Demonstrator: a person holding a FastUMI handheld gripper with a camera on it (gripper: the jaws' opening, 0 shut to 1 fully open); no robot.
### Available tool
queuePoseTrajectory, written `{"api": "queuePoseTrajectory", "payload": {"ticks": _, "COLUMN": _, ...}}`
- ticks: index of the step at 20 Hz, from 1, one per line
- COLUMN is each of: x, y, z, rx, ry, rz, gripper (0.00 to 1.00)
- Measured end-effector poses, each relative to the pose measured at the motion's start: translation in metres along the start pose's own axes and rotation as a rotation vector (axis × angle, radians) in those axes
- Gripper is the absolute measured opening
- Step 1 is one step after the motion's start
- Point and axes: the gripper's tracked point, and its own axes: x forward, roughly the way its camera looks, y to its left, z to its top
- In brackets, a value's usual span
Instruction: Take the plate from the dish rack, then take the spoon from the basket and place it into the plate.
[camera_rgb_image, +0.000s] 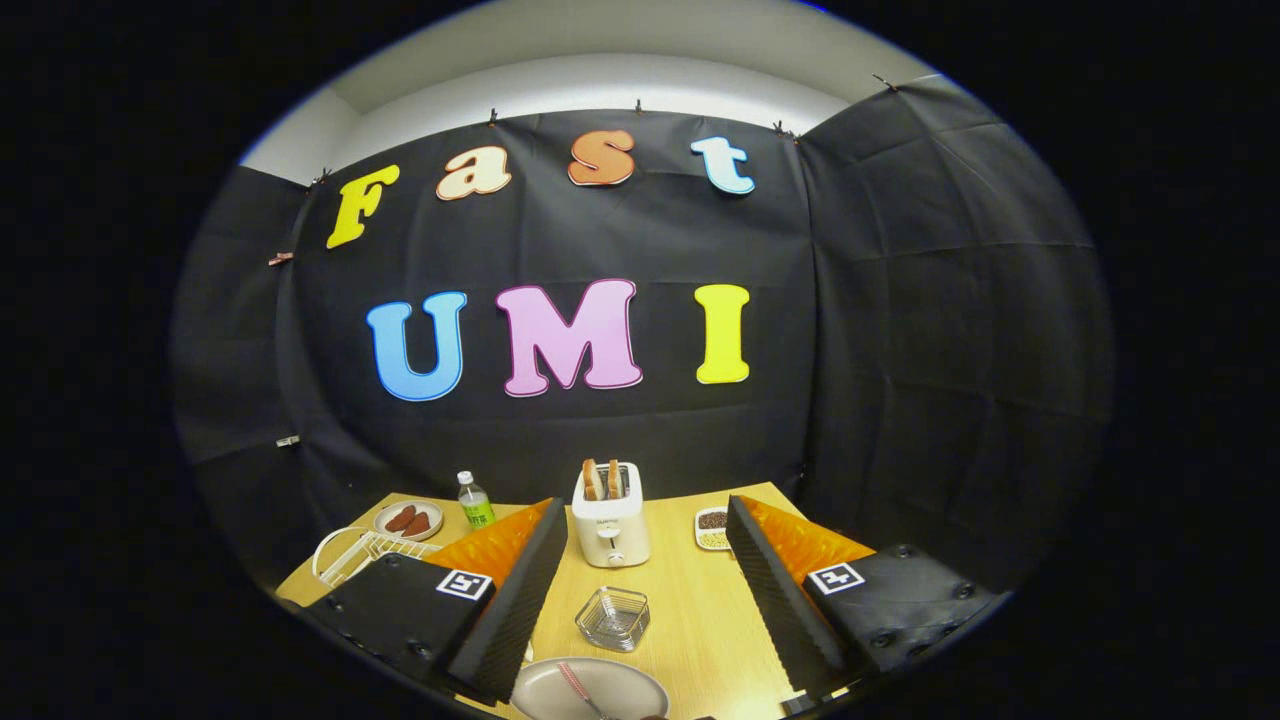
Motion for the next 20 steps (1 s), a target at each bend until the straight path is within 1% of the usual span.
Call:
{"api": "queuePoseTrajectory", "payload": {"ticks": 3, "x": -0.007, "y": 0.007, "z": 0.007, "rx": 0.004, "ry": -0.018, "rz": -0.018, "gripper": 0.99}}
{"api": "queuePoseTrajectory", "payload": {"ticks": 10, "x": -0.017, "y": 0.046, "z": -0.002, "rx": -0.051, "ry": -0.009, "rz": 0.032, "gripper": 0.98}}
{"api": "queuePoseTrajectory", "payload": {"ticks": 15, "x": -0.018, "y": 0.061, "z": 0.002, "rx": -0.043, "ry": -0.011, "rz": 0.052, "gripper": 0.98}}
{"api": "queuePoseTrajectory", "payload": {"ticks": 20, "x": -0.018, "y": 0.07, "z": -0.002, "rx": -0.065, "ry": -0.005, "rz": 0.067, "gripper": 0.98}}
